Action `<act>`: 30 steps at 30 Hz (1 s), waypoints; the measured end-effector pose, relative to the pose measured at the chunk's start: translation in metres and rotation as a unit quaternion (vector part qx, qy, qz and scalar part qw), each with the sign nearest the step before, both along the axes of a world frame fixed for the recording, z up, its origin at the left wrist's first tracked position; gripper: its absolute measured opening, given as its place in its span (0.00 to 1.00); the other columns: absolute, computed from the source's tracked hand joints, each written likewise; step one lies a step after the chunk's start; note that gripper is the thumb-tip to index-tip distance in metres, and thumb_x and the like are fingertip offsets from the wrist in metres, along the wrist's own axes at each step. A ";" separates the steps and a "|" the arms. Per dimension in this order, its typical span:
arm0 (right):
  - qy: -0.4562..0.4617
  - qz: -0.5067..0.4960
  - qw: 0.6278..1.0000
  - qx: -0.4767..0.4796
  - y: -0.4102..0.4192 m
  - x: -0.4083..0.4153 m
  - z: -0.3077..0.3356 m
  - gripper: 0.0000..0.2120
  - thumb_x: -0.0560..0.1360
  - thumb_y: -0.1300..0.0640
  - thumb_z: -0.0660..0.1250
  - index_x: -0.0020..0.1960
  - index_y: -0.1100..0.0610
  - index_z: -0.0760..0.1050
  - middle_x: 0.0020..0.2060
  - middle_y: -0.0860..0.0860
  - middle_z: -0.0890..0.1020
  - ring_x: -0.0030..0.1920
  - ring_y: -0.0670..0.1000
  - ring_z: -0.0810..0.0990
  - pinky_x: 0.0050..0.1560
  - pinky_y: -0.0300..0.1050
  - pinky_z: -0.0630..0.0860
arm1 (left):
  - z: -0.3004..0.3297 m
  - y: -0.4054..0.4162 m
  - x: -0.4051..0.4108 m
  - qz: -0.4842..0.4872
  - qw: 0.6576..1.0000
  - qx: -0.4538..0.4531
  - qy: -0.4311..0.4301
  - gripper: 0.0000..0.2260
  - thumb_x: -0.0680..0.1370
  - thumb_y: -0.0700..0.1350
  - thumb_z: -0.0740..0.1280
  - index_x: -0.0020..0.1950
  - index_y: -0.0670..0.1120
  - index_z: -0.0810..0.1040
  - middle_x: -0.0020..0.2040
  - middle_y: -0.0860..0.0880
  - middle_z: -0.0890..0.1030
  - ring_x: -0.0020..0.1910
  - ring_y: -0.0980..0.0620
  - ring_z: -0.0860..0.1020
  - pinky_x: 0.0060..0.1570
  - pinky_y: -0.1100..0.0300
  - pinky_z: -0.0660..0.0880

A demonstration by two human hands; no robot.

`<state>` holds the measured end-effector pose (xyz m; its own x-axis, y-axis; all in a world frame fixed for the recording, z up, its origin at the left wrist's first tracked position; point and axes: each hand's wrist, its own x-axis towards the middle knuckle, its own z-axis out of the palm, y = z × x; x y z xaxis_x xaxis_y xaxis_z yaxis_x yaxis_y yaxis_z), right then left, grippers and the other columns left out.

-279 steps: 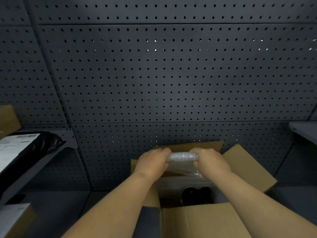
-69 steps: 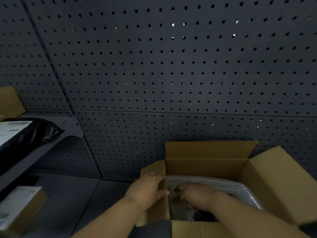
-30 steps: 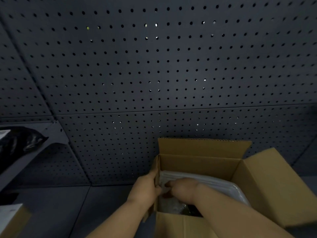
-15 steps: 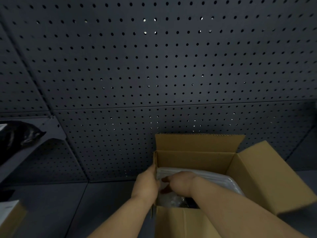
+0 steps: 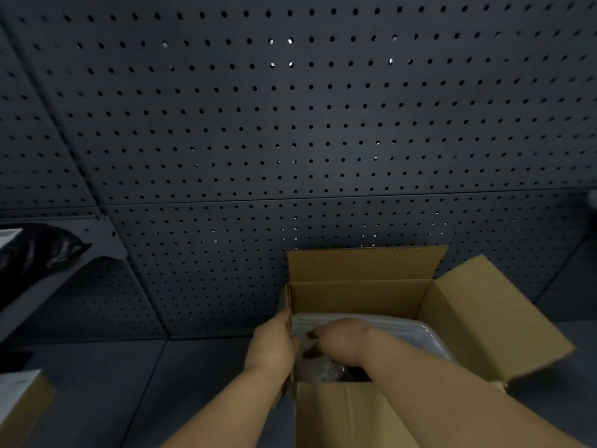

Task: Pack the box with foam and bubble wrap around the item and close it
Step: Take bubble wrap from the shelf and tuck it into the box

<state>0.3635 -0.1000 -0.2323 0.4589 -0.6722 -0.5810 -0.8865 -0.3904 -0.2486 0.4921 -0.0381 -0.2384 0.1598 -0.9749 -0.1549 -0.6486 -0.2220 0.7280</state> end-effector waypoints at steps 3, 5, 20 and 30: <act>0.014 0.020 0.999 -0.043 0.003 -0.008 0.009 0.26 0.80 0.46 0.57 0.76 0.54 0.61 0.73 0.54 0.67 0.69 0.55 0.69 0.67 0.44 0.67 | 0.014 0.002 0.003 -0.003 0.997 0.013 -0.073 0.20 0.82 0.44 0.59 0.74 0.46 0.65 0.67 0.47 0.74 0.61 0.52 0.74 0.51 0.68 0.68; 0.028 0.022 0.996 -0.083 0.006 -0.018 0.018 0.22 0.81 0.52 0.56 0.74 0.56 0.65 0.71 0.57 0.69 0.67 0.57 0.71 0.65 0.48 0.71 | 0.025 0.003 0.002 -0.017 0.992 0.017 -0.123 0.14 0.82 0.46 0.58 0.67 0.45 0.71 0.60 0.46 0.77 0.54 0.51 0.76 0.47 0.64 0.72; 0.015 -0.104 0.935 -0.338 0.052 -0.105 0.082 0.18 0.81 0.52 0.58 0.69 0.54 0.71 0.64 0.53 0.74 0.65 0.55 0.69 0.62 0.51 0.73 | 0.087 0.020 -0.052 -0.081 0.915 -0.164 -0.359 0.14 0.81 0.52 0.55 0.54 0.45 0.76 0.54 0.47 0.77 0.54 0.48 0.75 0.47 0.55 0.72; -0.020 -0.099 0.909 -0.404 0.064 -0.168 0.120 0.18 0.81 0.51 0.57 0.68 0.54 0.72 0.63 0.53 0.75 0.64 0.55 0.70 0.62 0.50 0.72 | 0.118 0.018 -0.127 -0.064 0.894 -0.229 -0.379 0.16 0.82 0.55 0.54 0.56 0.47 0.76 0.54 0.49 0.78 0.54 0.50 0.75 0.48 0.57 0.70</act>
